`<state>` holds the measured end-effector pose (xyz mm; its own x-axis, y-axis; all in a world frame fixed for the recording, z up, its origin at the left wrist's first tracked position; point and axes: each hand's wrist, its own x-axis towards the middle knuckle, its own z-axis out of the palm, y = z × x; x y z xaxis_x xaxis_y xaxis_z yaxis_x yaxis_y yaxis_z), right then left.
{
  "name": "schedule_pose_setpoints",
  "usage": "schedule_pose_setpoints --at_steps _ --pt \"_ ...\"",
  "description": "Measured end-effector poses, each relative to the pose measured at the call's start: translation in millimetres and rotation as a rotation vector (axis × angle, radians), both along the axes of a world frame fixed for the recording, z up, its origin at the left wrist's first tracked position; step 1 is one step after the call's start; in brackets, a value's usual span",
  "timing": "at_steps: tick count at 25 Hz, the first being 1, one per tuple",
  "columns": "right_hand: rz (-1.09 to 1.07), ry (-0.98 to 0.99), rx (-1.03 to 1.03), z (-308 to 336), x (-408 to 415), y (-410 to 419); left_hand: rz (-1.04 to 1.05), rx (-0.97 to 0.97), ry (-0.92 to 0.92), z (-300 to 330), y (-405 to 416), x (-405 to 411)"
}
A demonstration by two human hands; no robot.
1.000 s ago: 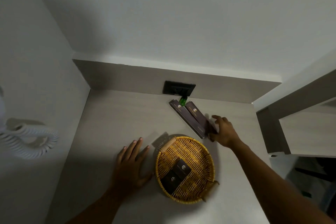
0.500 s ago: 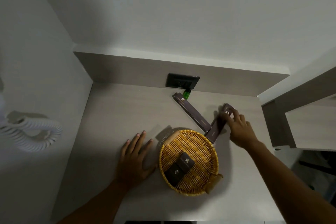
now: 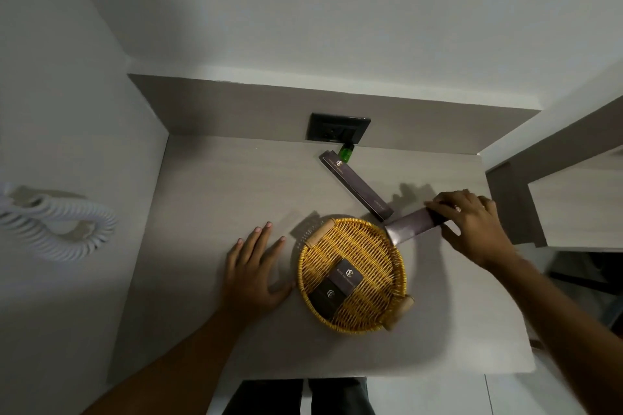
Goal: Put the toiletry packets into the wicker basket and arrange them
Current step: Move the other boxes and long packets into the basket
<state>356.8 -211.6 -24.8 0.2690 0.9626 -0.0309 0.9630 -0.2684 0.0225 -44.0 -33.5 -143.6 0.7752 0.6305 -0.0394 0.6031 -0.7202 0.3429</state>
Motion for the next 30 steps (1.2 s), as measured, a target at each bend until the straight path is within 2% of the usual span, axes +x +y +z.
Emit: schedule_pose_setpoints --at_steps 6,11,17,21,23,27,30 --pt "0.308 0.056 -0.182 -3 -83 -5 0.006 0.011 0.002 0 -1 -1" --pt "0.363 0.098 -0.298 -8 -99 -2 0.004 0.013 -0.009 -2 0 -2" --pt "0.238 0.256 -0.204 8 -75 27 -0.003 0.019 -0.032 -1 0 -1" --pt "0.100 0.288 -0.075 14 -62 91 -0.011 0.041 -0.049 0 -1 -1" --pt "0.038 0.336 -0.156 20 -63 126 -0.020 0.054 -0.044 0 0 -2" --pt "0.276 0.450 -0.460 17 -86 118 -0.023 0.075 -0.059 -6 1 -3" --pt "0.450 0.312 -0.668 8 -107 68 -0.015 0.069 -0.045 -9 0 -3"
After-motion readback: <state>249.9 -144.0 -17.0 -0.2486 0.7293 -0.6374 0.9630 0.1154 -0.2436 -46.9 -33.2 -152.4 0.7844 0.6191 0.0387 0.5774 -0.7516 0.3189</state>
